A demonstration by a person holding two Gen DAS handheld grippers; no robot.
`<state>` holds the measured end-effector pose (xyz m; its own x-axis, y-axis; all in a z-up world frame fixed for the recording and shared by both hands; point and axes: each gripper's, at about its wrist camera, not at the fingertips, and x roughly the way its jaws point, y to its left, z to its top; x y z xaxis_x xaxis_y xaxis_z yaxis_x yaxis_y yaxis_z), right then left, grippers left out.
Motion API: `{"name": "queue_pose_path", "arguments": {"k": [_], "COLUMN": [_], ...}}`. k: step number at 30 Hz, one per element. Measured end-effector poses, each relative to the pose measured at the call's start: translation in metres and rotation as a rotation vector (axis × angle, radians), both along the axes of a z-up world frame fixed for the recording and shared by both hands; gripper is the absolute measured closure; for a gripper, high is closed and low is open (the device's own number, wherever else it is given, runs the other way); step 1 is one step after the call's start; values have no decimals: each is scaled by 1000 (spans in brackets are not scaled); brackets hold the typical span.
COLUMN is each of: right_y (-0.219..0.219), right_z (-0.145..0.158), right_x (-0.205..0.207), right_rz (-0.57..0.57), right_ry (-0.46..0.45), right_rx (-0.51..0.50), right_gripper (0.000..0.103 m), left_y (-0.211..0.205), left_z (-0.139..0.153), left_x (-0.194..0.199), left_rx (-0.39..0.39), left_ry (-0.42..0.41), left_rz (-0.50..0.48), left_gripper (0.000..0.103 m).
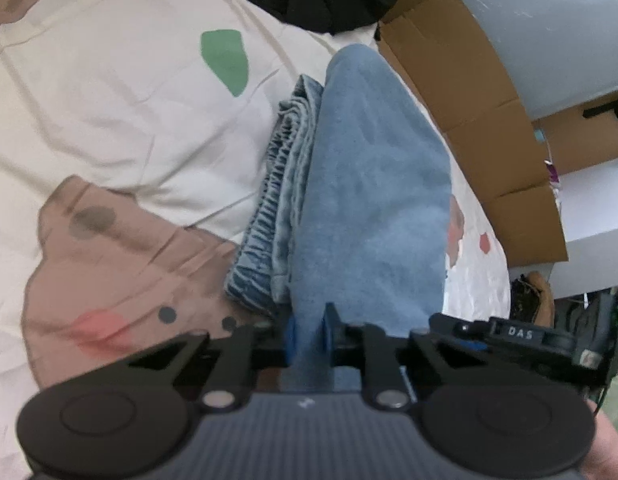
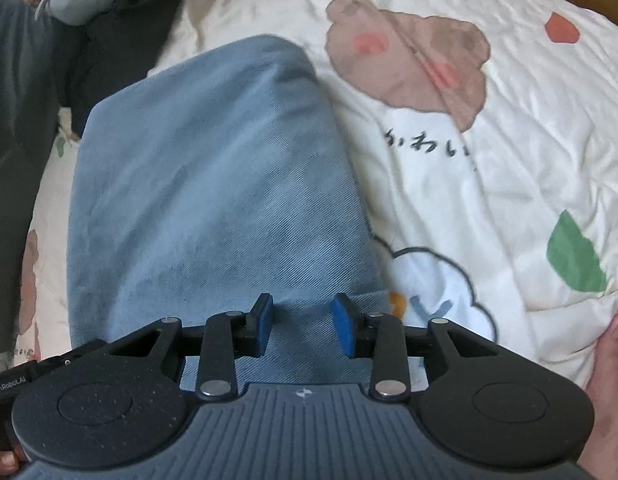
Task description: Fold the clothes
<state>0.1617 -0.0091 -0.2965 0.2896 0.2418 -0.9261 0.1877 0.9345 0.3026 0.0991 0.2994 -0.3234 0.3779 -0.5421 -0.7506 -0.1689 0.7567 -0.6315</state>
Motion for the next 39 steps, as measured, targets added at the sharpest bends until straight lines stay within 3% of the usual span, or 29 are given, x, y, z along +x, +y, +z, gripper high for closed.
{"name": "queue_pose_path", "arguments": {"k": [8, 15, 20, 24, 29, 35, 39], "right_y": [19, -4, -15, -16, -18, -37, -44], "right_z": [0, 17, 16, 28, 60, 115, 152], "right_x": [-23, -11, 7, 14, 13, 1, -11], "right_rz": [74, 7, -24, -10, 46, 15, -12], "right_ry": [5, -70, -79, -63, -73, -138, -196], "right_rx": [78, 51, 66, 117, 86, 91, 75], "right_gripper": [67, 66, 66, 65, 65, 65, 65], "left_y": [-4, 7, 12, 17, 20, 8, -3], "left_z": [8, 12, 25, 44, 87, 140, 174], "left_x": [5, 3, 8, 17, 30, 44, 50], "left_rx": [67, 99, 166, 269, 301, 354, 397], "left_ry": [0, 30, 54, 79, 49, 14, 7], "left_rz": [-31, -28, -41, -35, -19, -34, -48], "left_gripper": [89, 89, 87, 86, 84, 69, 64]}}
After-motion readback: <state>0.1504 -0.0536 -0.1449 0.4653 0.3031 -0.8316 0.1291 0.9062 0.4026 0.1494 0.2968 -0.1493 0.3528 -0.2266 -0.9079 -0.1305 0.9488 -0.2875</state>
